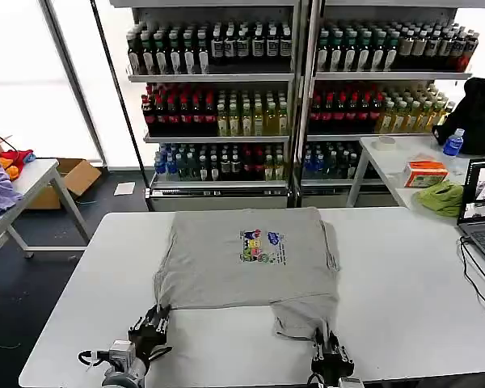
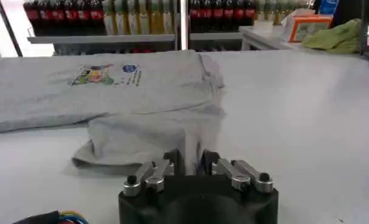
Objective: Fold and organize the clothes.
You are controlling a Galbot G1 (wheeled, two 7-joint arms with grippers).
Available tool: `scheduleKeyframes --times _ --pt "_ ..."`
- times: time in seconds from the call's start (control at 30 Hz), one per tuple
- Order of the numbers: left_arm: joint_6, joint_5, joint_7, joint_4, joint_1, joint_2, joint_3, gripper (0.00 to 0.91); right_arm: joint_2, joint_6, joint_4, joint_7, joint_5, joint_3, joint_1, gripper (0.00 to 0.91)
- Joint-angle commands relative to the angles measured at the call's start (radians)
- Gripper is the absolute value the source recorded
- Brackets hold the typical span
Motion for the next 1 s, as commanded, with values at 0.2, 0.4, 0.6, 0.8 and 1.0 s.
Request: scheduleKeyframes --times 0.2,0.4,0.6,0.8,1.0 --pt "-0.038 -0.004 0.0 -0.01 -0.007 -0.006 0.001 0.0 -0.004 0.047 0.054 -0.02 -0.033 -0.002 -0.006 0.0" --pt "-0.085 -0.045 -0.021 -0.055 -0.041 -0.016 -0.003 0.0 -0.016 0.089 0.147 -0.054 -0.066 0.026 0.014 0.0" --pt "-0.101 -0.06 -0.033 -0.082 -0.078 -0.029 -0.004 0.0 -0.018 0.098 0.139 -0.075 -0.083 0.041 0.089 0.0" --pt "-0.115 -0.077 -0.034 -0.021 -0.126 -0.023 -0.012 0.0 -0.013 0.094 0.077 -0.095 -0.077 0.051 0.202 0.0" --pt "-0.12 -0.123 -0.038 0.013 -0.185 -0.008 -0.014 0.0 -0.004 0.062 -0.002 -0.099 -0.06 0.06 0.359 0.0"
